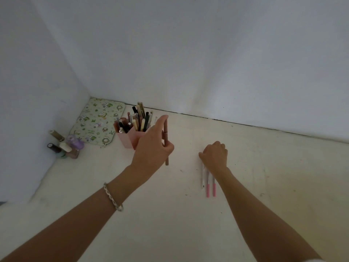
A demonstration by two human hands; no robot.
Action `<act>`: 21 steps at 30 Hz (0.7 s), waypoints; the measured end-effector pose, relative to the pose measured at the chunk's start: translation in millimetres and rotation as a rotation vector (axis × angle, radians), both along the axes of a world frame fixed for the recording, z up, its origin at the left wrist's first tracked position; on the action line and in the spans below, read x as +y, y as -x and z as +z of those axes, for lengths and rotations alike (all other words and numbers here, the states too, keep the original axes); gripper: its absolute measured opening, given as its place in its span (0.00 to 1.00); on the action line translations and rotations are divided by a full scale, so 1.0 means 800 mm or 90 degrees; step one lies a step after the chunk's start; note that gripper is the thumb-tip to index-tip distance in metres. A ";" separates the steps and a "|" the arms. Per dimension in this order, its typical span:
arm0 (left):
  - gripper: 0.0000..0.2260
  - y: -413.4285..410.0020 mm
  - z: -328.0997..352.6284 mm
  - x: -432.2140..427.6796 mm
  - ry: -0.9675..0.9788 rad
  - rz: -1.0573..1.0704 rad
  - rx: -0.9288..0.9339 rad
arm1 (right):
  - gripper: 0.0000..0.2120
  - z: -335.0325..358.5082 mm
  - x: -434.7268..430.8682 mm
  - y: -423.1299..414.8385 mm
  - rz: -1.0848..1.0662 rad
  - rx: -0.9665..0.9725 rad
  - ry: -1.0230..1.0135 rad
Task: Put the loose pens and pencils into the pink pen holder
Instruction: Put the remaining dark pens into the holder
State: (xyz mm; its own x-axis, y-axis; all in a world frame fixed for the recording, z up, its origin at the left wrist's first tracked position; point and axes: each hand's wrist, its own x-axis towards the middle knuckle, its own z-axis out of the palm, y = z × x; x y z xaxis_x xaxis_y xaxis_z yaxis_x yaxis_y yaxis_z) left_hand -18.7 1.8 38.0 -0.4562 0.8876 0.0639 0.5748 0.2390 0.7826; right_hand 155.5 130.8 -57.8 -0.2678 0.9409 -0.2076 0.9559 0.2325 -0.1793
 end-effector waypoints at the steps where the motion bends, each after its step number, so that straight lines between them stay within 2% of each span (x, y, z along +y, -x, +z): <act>1: 0.32 0.004 0.001 0.001 -0.010 0.009 -0.004 | 0.12 0.000 0.000 0.005 0.006 0.008 0.005; 4: 0.28 0.030 0.015 0.006 -0.086 0.068 0.004 | 0.12 0.007 0.008 0.018 -0.019 0.063 -0.038; 6: 0.27 0.052 0.027 0.009 -0.133 0.126 0.002 | 0.16 0.013 0.018 0.018 -0.026 0.009 -0.073; 10: 0.27 0.076 0.037 0.010 -0.179 0.168 -0.029 | 0.16 0.005 0.023 0.006 -0.011 -0.129 0.013; 14: 0.28 0.076 0.034 0.010 -0.191 0.164 -0.052 | 0.14 -0.003 0.018 0.014 0.011 -0.080 0.037; 16: 0.27 0.076 0.032 0.010 -0.202 0.160 -0.053 | 0.14 0.011 0.021 0.026 -0.049 0.065 0.057; 19: 0.23 0.084 0.036 0.016 -0.253 0.168 -0.021 | 0.08 0.050 0.032 0.047 -0.164 0.425 0.099; 21: 0.21 0.094 0.036 0.022 -0.274 0.182 0.021 | 0.04 0.076 0.035 0.061 -0.173 0.582 0.071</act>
